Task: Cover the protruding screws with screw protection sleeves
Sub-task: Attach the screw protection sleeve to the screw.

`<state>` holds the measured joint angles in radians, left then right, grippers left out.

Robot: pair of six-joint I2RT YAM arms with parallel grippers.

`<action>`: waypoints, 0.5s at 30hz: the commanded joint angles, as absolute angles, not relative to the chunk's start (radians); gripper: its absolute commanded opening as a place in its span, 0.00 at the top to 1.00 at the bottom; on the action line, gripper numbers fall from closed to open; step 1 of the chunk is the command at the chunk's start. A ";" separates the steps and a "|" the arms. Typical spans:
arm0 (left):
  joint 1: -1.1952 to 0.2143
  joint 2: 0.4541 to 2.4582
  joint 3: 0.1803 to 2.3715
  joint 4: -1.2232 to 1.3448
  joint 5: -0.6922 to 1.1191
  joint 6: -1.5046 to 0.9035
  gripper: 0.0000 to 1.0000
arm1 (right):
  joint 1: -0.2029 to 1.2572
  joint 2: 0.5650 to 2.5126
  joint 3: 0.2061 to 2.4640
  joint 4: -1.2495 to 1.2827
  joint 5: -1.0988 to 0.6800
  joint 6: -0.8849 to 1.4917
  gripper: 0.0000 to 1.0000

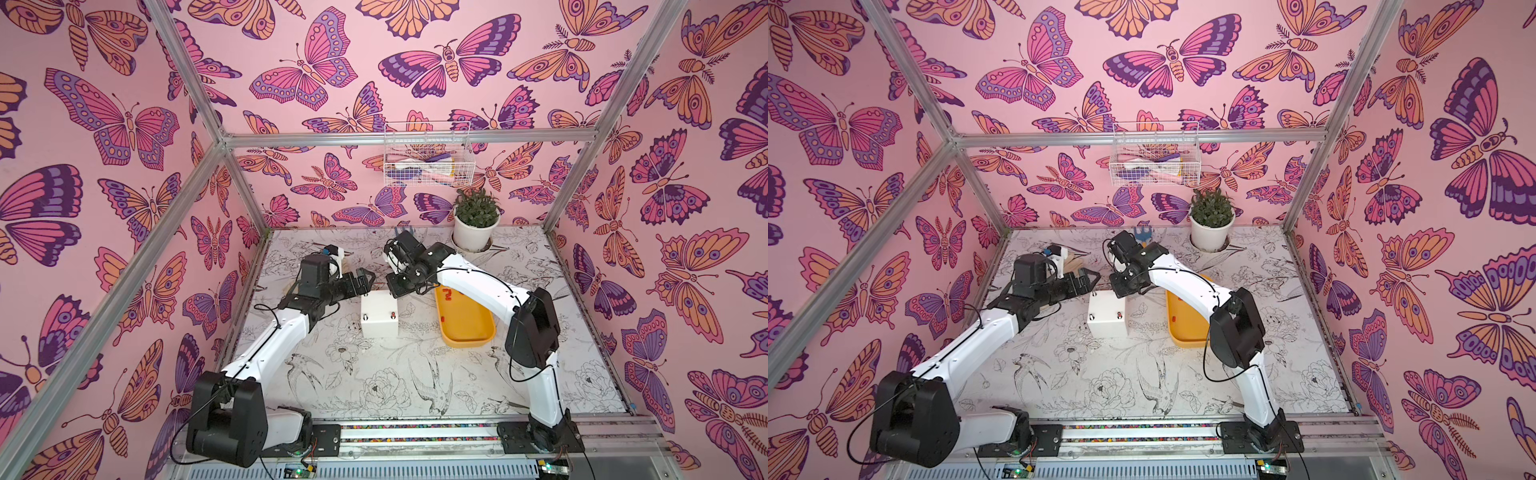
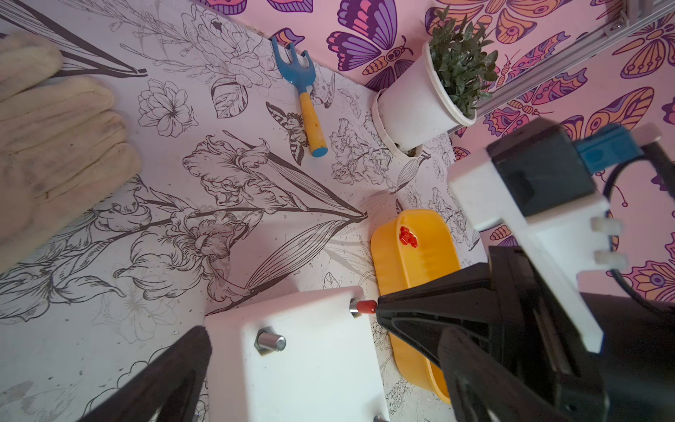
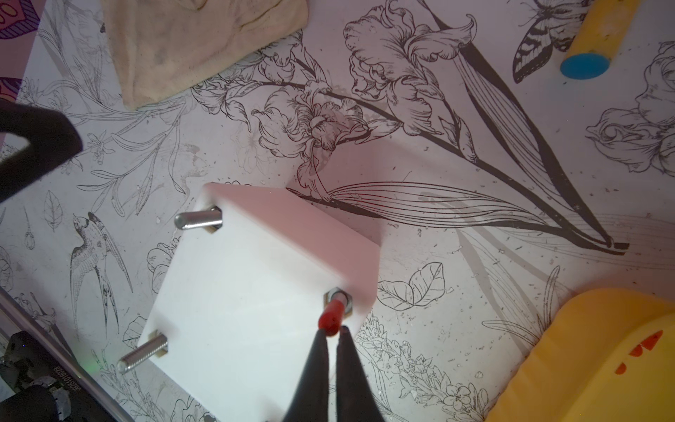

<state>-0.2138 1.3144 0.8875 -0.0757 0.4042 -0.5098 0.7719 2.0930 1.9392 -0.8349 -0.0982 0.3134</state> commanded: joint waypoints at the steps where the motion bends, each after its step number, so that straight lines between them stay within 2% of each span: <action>1: -0.203 1.291 0.871 -0.059 0.418 -0.514 0.00 | 0.762 2.120 1.927 -0.848 -0.104 0.317 0.91; 15: -0.201 1.284 0.861 -0.058 0.413 -0.516 0.00 | 0.758 2.134 1.908 -0.860 -0.100 0.318 0.91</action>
